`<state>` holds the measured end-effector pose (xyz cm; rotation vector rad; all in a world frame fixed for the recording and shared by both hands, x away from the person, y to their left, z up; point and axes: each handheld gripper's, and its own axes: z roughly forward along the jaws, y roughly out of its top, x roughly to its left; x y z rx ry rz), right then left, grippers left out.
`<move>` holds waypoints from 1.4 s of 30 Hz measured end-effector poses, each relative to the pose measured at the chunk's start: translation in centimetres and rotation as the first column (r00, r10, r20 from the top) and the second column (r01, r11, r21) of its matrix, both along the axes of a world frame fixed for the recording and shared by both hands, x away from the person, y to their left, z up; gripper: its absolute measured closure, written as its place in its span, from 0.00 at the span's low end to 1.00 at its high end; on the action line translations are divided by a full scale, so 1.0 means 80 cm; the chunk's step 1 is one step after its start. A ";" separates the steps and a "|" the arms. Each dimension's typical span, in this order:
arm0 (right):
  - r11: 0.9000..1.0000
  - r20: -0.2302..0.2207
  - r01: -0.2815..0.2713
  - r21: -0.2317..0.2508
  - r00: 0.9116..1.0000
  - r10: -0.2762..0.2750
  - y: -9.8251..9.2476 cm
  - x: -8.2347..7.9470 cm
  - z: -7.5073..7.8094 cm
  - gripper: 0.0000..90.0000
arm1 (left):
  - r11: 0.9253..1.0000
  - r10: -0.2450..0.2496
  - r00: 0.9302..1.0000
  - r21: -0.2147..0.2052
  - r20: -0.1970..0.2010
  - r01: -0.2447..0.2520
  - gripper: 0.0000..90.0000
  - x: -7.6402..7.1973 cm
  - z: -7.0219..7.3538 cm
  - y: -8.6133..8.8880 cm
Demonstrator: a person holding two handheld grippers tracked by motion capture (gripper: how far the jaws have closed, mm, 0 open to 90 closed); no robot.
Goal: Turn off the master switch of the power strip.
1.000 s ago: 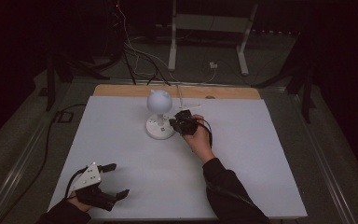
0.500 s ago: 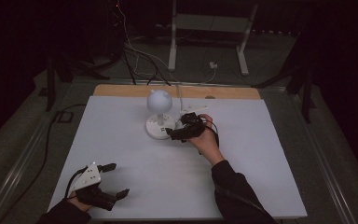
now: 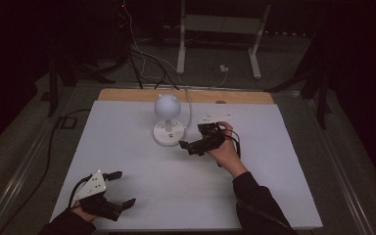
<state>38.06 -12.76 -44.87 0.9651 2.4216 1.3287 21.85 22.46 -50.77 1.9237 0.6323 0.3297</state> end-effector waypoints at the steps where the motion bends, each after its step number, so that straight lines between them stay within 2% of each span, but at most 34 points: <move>1: 1.000 -0.004 0.003 0.002 1.000 -0.003 -0.004 -0.001 0.001 0.00 | 1.000 0.000 1.000 -0.001 -0.001 0.000 0.00 0.000 0.000 0.000; 7: 1.000 0.008 0.001 0.014 1.000 -0.001 -0.028 -0.013 0.009 0.00 | 1.000 0.000 1.000 -0.001 -0.003 0.000 0.00 0.000 0.000 0.000; 16: 1.000 0.018 0.007 -0.001 1.000 -0.007 -0.062 -0.034 0.013 0.00 | 1.000 0.001 1.000 -0.002 -0.002 -0.001 0.00 0.000 0.000 0.000; 22: 1.000 0.013 0.010 -0.011 1.000 -0.010 -0.086 -0.049 0.006 0.00 | 1.000 0.003 1.000 -0.003 -0.003 -0.003 0.00 0.000 0.000 0.000; 31: 1.000 -0.007 0.006 0.027 1.000 -0.005 -0.120 -0.073 -0.007 0.00 | 1.000 0.001 1.000 -0.004 -0.003 -0.001 0.00 0.000 0.000 0.000; 35: 1.000 -0.012 0.001 0.030 1.000 0.000 -0.135 -0.083 -0.012 0.00 | 1.000 0.001 1.000 -0.004 -0.005 -0.001 0.00 0.001 0.000 0.000; 38: 1.000 0.001 -0.001 0.012 1.000 0.001 -0.144 -0.089 -0.016 0.01 | 1.000 0.001 1.000 -0.005 -0.006 -0.001 0.00 0.001 -0.001 0.000; 42: 1.000 0.014 0.003 0.011 1.000 -0.003 -0.157 -0.098 -0.022 0.01 | 1.000 0.001 1.000 -0.004 -0.007 -0.002 0.00 0.001 -0.001 0.000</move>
